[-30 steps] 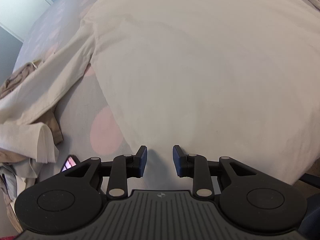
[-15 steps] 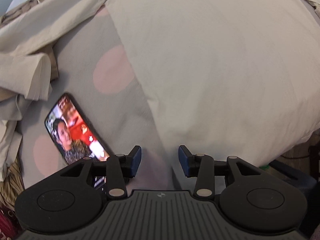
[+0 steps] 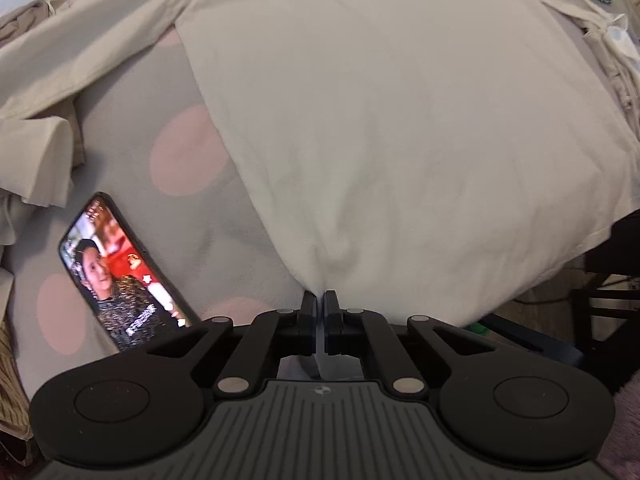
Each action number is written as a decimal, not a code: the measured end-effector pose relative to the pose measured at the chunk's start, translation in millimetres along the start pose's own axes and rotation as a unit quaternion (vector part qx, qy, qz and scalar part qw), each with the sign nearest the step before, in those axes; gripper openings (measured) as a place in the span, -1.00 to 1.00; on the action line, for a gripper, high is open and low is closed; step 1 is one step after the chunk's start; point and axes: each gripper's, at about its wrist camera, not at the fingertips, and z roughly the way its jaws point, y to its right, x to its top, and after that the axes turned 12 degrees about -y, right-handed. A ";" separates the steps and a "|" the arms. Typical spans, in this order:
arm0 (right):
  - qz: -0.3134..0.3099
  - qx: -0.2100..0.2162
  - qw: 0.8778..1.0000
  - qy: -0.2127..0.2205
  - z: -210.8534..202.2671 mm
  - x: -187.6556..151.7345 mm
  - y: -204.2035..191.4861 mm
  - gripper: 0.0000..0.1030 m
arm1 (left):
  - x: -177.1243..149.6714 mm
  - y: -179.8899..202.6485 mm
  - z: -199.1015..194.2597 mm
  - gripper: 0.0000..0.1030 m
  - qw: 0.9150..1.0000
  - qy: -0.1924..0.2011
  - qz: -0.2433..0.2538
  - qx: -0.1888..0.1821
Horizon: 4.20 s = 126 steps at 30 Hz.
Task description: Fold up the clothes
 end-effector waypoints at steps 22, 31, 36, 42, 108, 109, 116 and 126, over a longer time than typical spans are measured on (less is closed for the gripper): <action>-0.059 -0.050 0.995 -0.066 28.8 -9.4 -15.0 -0.94 | -7.3 -5.6 -6.4 -0.96 0.995 -0.091 0.021 0.026; -0.041 -0.052 0.997 -0.032 2.7 5.1 -11.4 -0.83 | 23.3 -31.2 -51.1 -0.79 0.999 -0.017 -0.026 0.021; -0.016 -0.046 0.998 0.027 -22.0 28.4 -6.4 -0.80 | 40.3 -45.5 -75.9 -0.78 0.998 0.025 -0.052 0.019; -0.006 -0.022 0.997 0.072 -22.9 59.5 -23.7 -0.68 | 62.5 -47.6 -82.9 -0.77 0.995 0.075 -0.063 0.034; 0.205 -0.030 0.933 0.294 -76.3 268.6 96.2 -0.56 | 196.3 -136.3 -50.6 -0.70 0.961 0.158 -0.174 0.147; 0.214 -0.031 0.931 0.295 -79.5 258.3 106.9 -0.54 | 192.3 -136.9 -52.4 -0.70 0.960 0.159 -0.177 0.150; 0.265 -0.018 0.917 0.297 -78.0 178.7 184.7 -0.40 | 169.1 -139.3 -64.8 -0.69 0.954 0.170 -0.193 0.157; 0.340 -0.035 0.898 0.278 -38.8 106.0 258.9 -0.36 | 162.5 -131.3 -69.2 -0.69 0.951 0.177 -0.196 0.162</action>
